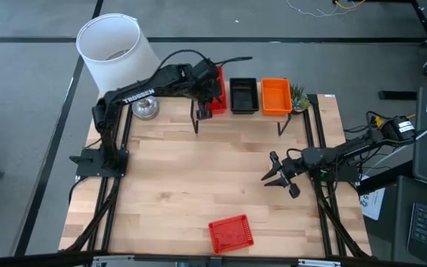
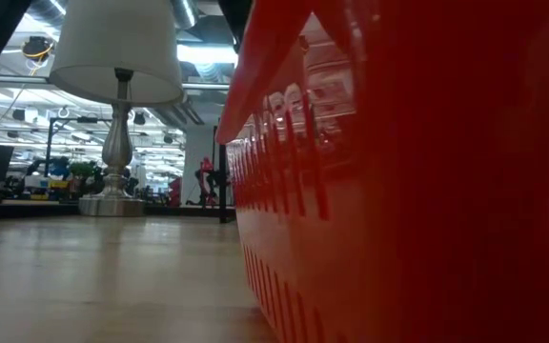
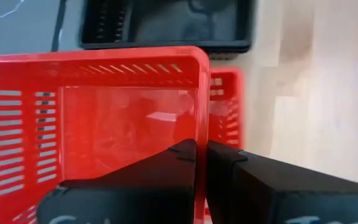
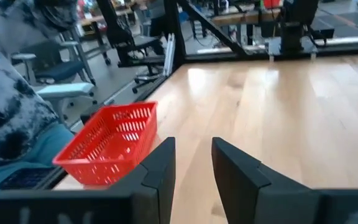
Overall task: Stack baskets on shelf by color
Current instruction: Stack the top red bin on the other red bin on the shelf
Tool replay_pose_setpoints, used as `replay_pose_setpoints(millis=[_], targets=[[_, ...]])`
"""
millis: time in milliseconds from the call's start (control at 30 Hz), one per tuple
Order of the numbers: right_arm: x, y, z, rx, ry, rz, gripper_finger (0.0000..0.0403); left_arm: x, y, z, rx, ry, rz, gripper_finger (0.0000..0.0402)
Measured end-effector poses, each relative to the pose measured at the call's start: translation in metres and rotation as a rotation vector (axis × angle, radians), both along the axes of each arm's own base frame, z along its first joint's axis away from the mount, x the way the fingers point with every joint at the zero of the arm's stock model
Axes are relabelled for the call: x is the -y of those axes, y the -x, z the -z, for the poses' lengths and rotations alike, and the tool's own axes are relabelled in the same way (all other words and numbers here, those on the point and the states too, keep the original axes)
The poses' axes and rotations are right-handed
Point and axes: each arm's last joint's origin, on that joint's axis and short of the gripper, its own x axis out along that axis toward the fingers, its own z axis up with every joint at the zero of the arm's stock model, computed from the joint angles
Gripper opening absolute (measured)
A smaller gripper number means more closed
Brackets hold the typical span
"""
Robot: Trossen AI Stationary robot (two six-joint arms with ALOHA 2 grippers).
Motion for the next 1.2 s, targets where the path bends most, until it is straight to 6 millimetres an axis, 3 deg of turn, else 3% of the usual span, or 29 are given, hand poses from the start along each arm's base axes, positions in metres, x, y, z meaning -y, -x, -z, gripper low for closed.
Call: replay_pose_setpoints(millis=[267, 767, 1200], targets=[[0.0, 0.0, 0.002, -0.016, 0.004, 0.008, 0.0106, 0.02, -0.007, 0.001, -0.011, 0.004, 0.039, 0.0], [0.0, 0.0, 0.002, -0.025, -0.018, 0.01, 0.0106, 0.012, -0.01, 0.012, -0.038, 0.046, 0.006, 0.0001], [0.0, 0.0, 0.003, -0.04, -0.018, 0.01, 0.0106, 0.011, -0.011, 0.011, -0.032, 0.02, -0.037, 0.0087]])
